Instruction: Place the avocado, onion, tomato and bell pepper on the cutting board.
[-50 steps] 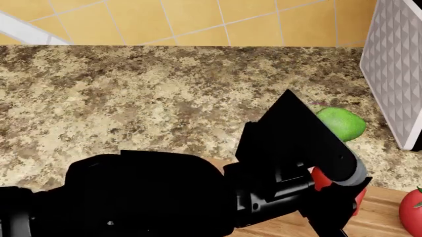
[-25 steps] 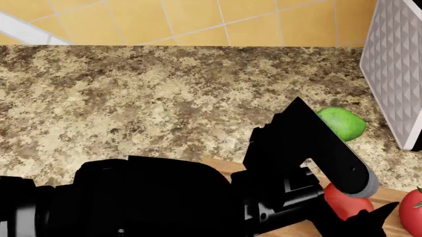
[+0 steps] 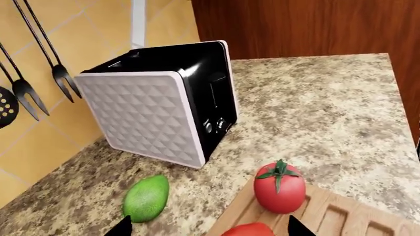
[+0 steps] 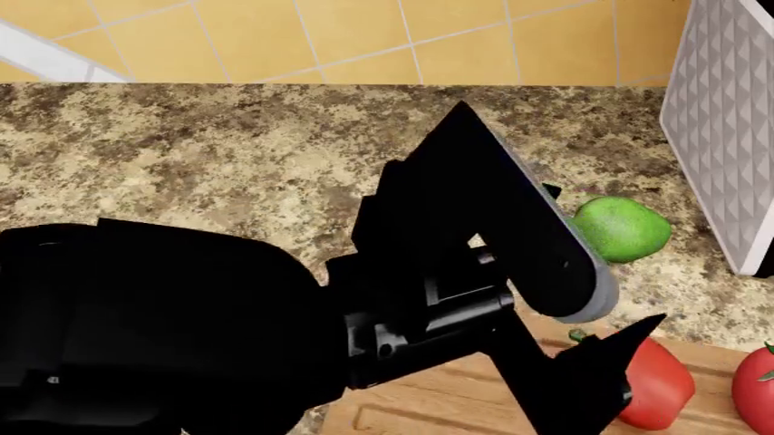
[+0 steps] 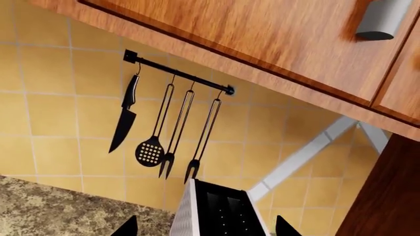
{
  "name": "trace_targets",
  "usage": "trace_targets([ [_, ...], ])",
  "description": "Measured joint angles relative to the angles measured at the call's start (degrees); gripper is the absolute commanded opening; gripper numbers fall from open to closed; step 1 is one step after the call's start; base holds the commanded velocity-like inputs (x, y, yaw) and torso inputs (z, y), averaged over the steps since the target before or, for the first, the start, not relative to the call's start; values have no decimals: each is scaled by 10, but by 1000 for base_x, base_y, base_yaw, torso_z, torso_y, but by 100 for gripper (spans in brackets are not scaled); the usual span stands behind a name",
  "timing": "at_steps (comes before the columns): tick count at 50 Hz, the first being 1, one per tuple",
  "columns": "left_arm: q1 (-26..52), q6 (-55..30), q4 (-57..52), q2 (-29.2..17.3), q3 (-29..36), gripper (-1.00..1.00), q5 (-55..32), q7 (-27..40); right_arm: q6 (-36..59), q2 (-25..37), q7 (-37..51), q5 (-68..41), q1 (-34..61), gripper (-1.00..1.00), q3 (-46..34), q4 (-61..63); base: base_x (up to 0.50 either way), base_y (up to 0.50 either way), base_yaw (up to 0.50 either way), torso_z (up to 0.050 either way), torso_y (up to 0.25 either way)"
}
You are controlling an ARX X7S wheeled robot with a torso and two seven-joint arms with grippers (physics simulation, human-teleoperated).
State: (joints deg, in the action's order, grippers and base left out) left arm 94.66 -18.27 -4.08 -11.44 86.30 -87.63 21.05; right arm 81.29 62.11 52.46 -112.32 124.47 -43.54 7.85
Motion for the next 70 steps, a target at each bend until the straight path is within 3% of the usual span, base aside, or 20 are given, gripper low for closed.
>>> trace_targets([
  [18, 43, -49, 7, -97, 18, 100, 6, 3, 10, -18, -4, -4, 23, 100, -9, -16, 0, 0, 0, 0, 0],
  [40, 94, -125, 80, -199, 33, 100, -11, 4, 34, -54, -75, 50, 29, 100, -16, -40, 0, 0, 0, 0, 0],
  [57, 151, -189, 122, -256, 28, 100, -47, 36, 53, -113, -266, 226, 52, 100, -99, -73, 0, 0, 0, 0, 0],
  [70, 185, -219, 140, -289, 20, 100, -64, 55, -11, -190, -430, 369, 38, 100, -191, -134, 0, 0, 0, 0, 0],
])
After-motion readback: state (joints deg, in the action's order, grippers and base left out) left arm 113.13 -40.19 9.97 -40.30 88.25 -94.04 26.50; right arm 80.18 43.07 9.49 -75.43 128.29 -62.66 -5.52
